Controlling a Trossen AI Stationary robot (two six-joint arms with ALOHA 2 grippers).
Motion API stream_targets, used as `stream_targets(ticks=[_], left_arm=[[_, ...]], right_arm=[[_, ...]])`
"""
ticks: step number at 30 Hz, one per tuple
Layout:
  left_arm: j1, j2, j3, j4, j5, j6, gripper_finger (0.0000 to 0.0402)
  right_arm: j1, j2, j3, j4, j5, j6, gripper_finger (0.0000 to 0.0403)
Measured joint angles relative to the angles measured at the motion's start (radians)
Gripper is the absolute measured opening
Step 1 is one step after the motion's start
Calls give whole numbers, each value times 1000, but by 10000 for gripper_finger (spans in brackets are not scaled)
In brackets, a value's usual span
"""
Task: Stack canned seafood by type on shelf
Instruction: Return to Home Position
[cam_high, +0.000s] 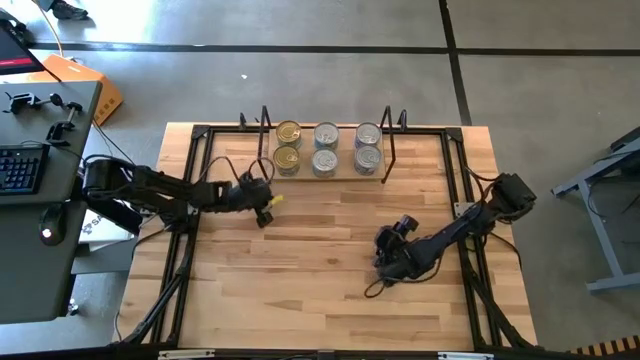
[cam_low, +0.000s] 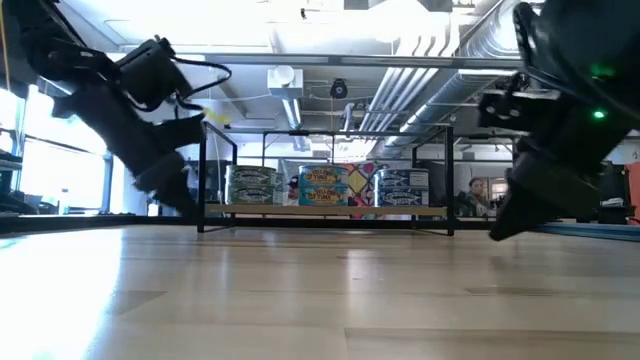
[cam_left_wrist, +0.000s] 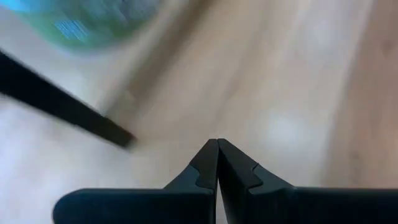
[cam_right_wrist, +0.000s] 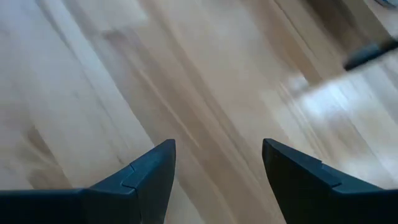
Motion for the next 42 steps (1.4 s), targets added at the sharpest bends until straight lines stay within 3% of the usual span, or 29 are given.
stream_targets(ticks=[4, 9, 13, 16, 20, 23, 25, 30, 36, 42], left_arm=[[-111, 0, -48, -2, -17, -134, 0], [-244, 0, -197, 258, -76, -296, 0], [-335, 0, -312, 541, -106, -337, 0], [-373, -3, -316, 615, -108, -301, 0], [-390, -10, -281, 740, -71, -222, 0], [-386, -14, -242, 790, -21, -149, 0], [-383, -26, -213, 793, -2, -126, 0], [-380, -60, -175, 774, 53, -95, 0], [-372, -126, -177, 714, 47, -97, 0], [-304, -243, -173, 595, 106, -162, 0]], right_arm=[[52, -16, -92, 36, 28, 144, 233], [94, -65, -322, 448, 93, 226, 233], [108, -63, -430, 780, 176, 151, 233], [92, -62, -451, 1005, 154, -31, 233], [2, -113, -483, 1288, -147, -388, 221], [-74, -215, -512, 1409, -396, -610, 189], [-131, -326, -548, 1402, -493, -696, 159], [-248, -691, -679, 1379, -619, -831, 91], [-327, -1093, -809, 1203, -630, -825, 44], [-339, -1330, -809, 904, -630, -854, 22]])
